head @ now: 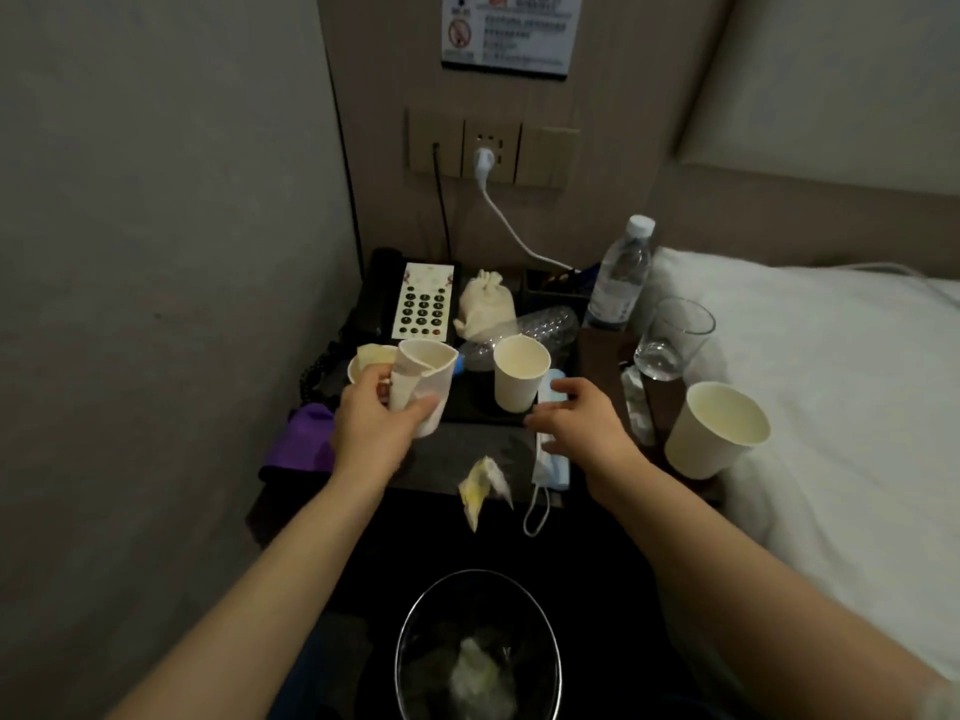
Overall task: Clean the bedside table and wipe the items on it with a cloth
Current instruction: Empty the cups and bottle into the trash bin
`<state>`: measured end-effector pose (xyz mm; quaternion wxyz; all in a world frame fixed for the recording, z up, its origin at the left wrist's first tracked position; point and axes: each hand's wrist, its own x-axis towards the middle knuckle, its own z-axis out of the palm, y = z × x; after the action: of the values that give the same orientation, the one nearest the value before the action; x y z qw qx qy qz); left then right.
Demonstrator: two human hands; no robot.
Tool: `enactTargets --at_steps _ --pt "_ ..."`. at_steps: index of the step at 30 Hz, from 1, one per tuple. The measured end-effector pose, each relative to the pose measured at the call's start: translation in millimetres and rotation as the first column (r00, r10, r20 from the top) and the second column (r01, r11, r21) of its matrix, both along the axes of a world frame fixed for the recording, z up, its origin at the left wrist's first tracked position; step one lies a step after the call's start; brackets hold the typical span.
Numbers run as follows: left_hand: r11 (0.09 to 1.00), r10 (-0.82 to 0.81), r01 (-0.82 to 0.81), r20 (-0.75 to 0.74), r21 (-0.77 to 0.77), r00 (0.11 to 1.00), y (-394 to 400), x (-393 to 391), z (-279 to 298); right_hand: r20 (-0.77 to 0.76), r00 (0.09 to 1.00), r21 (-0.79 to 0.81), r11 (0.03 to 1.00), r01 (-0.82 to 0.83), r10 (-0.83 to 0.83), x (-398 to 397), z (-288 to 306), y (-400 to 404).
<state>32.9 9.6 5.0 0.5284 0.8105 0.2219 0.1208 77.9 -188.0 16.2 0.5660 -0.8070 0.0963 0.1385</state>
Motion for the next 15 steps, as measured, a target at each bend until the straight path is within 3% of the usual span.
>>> enactTargets --at_steps 5,7,9,11,13,15 --pt "0.992 0.033 -0.03 0.029 -0.119 0.999 -0.1 0.6 -5.0 0.018 0.991 -0.039 0.99 0.133 -0.133 21.5 -12.0 13.2" --pt "0.991 0.039 -0.034 0.032 -0.126 0.999 4.1 0.8 -8.0 0.042 0.997 -0.181 0.981 0.075 -0.068 18.4 -18.3 19.2" --pt "0.992 0.041 -0.038 0.022 -0.123 0.999 8.7 0.9 -10.8 0.043 0.98 -0.479 0.865 -0.151 0.195 9.7 -25.5 25.2" --pt "0.993 0.041 -0.039 0.018 -0.115 0.999 12.3 0.8 -13.0 0.001 0.923 -0.693 0.666 -0.277 0.385 0.1 -31.7 32.4" --pt "0.993 0.045 -0.044 0.015 -0.107 0.999 14.3 0.1 -14.7 -0.059 0.887 -0.777 0.536 -0.329 0.458 -5.3 -40.2 36.4" --pt "0.994 0.048 -0.046 0.014 -0.102 0.999 14.4 -1.0 -16.0 -0.074 0.869 -0.815 0.473 -0.336 0.489 -8.6 -46.9 39.4"
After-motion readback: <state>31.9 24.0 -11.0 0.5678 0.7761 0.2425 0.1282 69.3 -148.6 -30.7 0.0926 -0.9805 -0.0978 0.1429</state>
